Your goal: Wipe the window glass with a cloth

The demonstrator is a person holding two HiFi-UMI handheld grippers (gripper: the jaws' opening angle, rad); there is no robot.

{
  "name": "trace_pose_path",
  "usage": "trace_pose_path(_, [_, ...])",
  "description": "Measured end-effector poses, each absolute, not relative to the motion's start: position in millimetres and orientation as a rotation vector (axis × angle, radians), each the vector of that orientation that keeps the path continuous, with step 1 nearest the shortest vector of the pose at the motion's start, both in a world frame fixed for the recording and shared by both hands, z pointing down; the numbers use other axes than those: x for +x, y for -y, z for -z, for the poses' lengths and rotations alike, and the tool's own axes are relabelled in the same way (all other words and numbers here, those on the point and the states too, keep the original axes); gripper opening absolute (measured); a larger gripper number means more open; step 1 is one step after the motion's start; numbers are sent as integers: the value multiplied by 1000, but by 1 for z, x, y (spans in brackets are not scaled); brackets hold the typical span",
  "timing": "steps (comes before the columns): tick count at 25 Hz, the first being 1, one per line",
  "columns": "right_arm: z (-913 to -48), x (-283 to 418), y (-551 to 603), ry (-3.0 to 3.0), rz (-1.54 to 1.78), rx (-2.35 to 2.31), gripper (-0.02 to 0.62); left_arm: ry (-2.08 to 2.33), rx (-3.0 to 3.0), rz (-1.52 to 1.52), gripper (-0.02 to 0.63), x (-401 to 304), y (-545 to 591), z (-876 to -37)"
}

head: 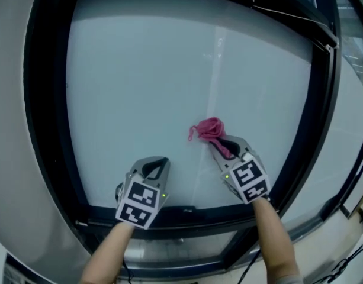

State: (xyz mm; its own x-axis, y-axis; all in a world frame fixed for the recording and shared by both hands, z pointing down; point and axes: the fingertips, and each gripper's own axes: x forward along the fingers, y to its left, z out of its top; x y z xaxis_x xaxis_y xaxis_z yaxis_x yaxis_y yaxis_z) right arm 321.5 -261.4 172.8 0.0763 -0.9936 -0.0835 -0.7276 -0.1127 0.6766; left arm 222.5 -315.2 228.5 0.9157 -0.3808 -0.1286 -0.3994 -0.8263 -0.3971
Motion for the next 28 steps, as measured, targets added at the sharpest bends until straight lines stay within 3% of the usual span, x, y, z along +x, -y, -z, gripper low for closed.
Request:
trace_pose_path(18, [-348, 315, 269, 1846, 382, 1817, 54, -603, -2737, 131, 8, 203, 323, -315])
trace_pose_path(28, [-377, 283, 290, 1970, 222, 1840, 54, -625, -2749, 208, 8, 181, 328, -343])
